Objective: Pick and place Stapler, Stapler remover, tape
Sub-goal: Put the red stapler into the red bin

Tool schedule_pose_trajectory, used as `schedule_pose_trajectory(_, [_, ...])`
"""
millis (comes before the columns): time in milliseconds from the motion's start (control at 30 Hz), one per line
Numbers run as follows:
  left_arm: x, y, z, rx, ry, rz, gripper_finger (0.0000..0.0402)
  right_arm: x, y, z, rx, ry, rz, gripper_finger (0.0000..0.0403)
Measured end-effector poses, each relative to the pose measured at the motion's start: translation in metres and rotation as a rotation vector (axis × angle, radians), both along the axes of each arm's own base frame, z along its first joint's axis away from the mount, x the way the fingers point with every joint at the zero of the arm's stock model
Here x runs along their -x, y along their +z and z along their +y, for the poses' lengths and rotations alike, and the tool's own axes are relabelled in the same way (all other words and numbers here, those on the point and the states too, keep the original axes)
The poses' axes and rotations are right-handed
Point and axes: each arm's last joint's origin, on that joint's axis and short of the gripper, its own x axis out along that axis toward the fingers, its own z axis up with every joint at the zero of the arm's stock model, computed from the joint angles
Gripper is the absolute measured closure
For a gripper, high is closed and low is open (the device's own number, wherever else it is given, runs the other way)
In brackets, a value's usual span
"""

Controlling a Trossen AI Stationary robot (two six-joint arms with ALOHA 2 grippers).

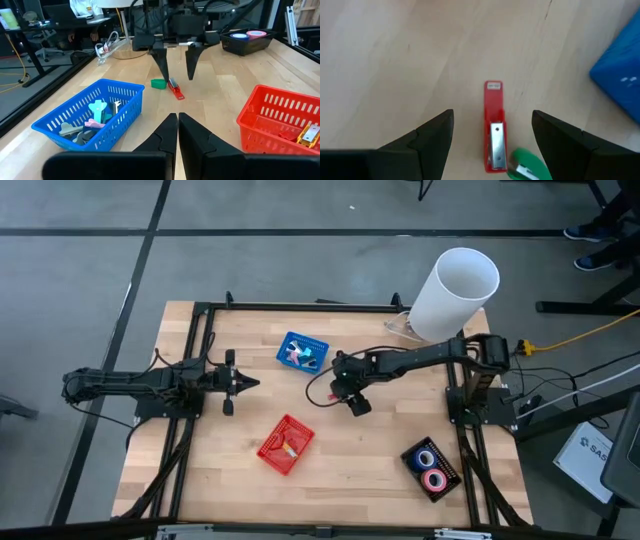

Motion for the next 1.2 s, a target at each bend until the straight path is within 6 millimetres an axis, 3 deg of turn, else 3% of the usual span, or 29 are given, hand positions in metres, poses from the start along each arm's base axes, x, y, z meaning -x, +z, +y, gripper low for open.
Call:
schedule_pose_trajectory(333, [0.000,0.000,0.000,0.000,0.000,0.000,0.0389,-0.007,-0.025,-0.005,0.006,-0.011,0.033,0.0139])
schedule_pose_trajectory(467, [0.000,0.000,0.000,0.000,0.000,0.000,0.0393,-0.008,-0.029,-0.005,-0.004,-0.008,0.042,0.0180])
schedule_pose_trajectory(867, [0.000,0.000,0.000,0.000,-0.001,0.000,0.0392,-0.009,-0.030,-0.005,0.009,-0.021,0.033,0.0355])
schedule_pose_trajectory(1067, [0.000,0.000,0.000,0.000,0.000,0.000,0.0391,-0.010,-0.025,-0.005,-0.008,-0.068,0.053,0.0362])
schedule_pose_trajectory(1200, [0.000,0.000,0.000,0.000,-0.001,0.000,0.0389,-0.018,-0.010,-0.006,-0.019,-0.089,0.052,0.0362])
